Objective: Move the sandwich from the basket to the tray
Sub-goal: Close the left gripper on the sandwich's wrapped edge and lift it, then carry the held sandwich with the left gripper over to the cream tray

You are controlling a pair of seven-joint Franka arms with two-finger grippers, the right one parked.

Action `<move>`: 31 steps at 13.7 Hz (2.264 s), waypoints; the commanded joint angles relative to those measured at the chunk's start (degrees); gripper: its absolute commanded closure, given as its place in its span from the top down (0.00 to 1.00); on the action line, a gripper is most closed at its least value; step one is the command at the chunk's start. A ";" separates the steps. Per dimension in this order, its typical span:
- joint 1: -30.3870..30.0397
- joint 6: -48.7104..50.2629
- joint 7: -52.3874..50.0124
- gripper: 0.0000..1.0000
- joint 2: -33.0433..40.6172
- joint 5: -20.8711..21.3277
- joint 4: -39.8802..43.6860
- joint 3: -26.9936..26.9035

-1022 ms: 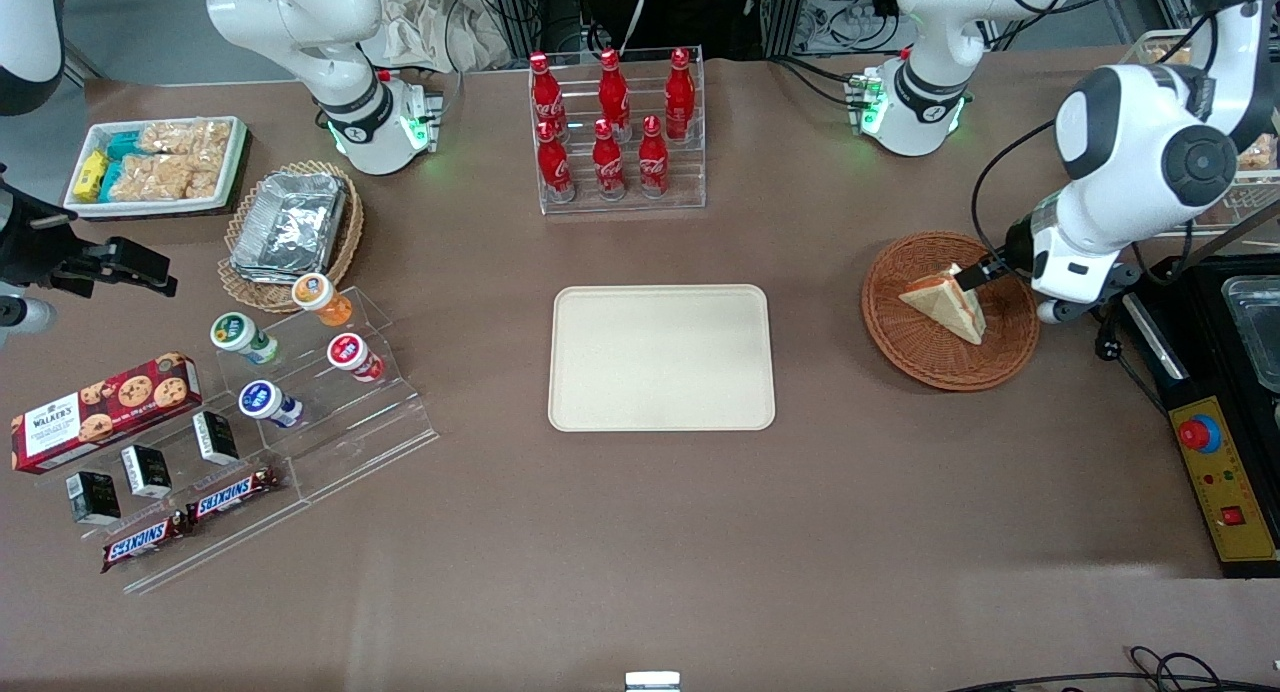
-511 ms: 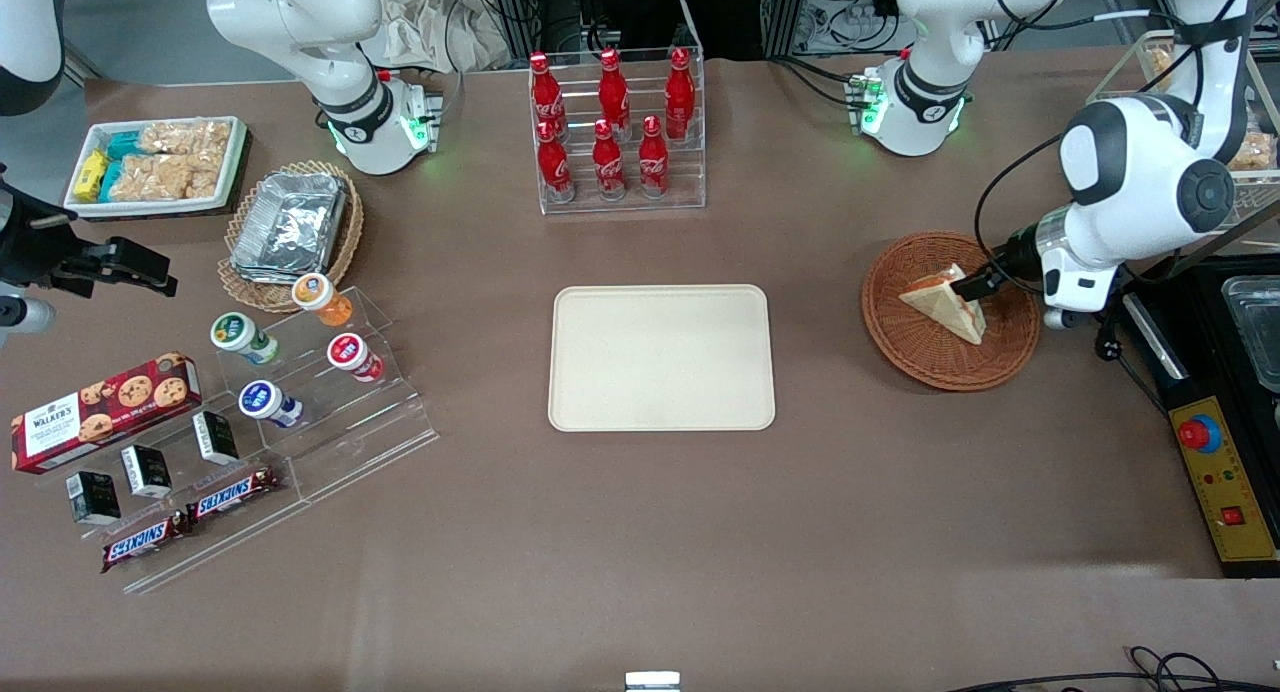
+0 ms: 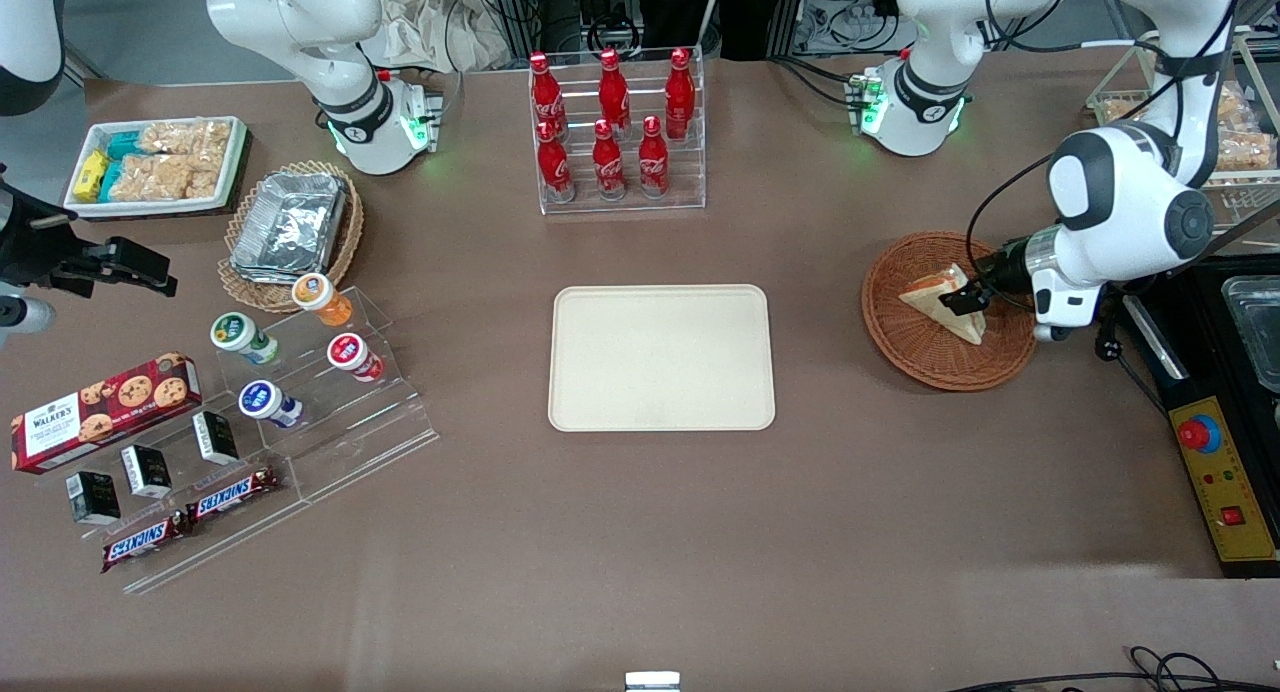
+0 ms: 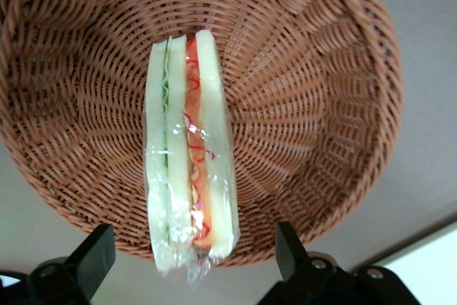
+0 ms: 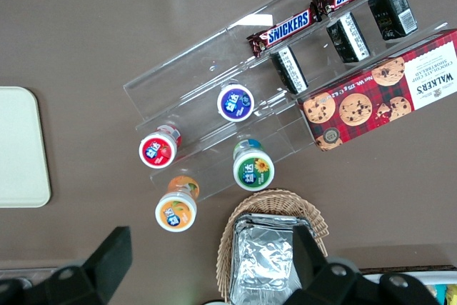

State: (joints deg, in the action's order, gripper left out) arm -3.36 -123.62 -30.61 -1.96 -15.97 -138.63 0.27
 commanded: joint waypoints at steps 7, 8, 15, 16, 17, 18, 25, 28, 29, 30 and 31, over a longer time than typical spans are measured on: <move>0.19 -4.26 -5.16 0.93 -6.21 -0.91 0.55 0.43; 0.28 -4.26 -5.95 0.83 -6.21 -0.91 0.64 0.52; 0.55 -3.21 -9.47 0.25 -5.16 -0.82 2.30 0.78; 0.55 -2.07 -9.47 0.25 -4.63 -0.82 2.83 0.78; 0.55 -0.32 -9.38 0.25 -4.28 -0.82 3.88 0.78; 0.55 1.96 -9.21 0.25 -3.75 -0.73 5.28 0.78; 0.63 18.84 -9.12 0.25 -0.06 1.54 20.22 0.87; 1.16 24.47 -9.03 0.25 0.03 5.68 26.98 2.18; 1.16 25.27 -9.03 0.25 0.03 6.55 28.74 2.97; 1.16 25.88 -8.77 0.25 -0.14 6.91 30.42 3.94; 1.16 26.06 -8.51 0.25 -0.32 6.91 31.65 4.82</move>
State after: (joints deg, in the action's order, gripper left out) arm -2.40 -99.65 -39.04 -1.58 -10.31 -110.55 3.60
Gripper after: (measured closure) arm 0.744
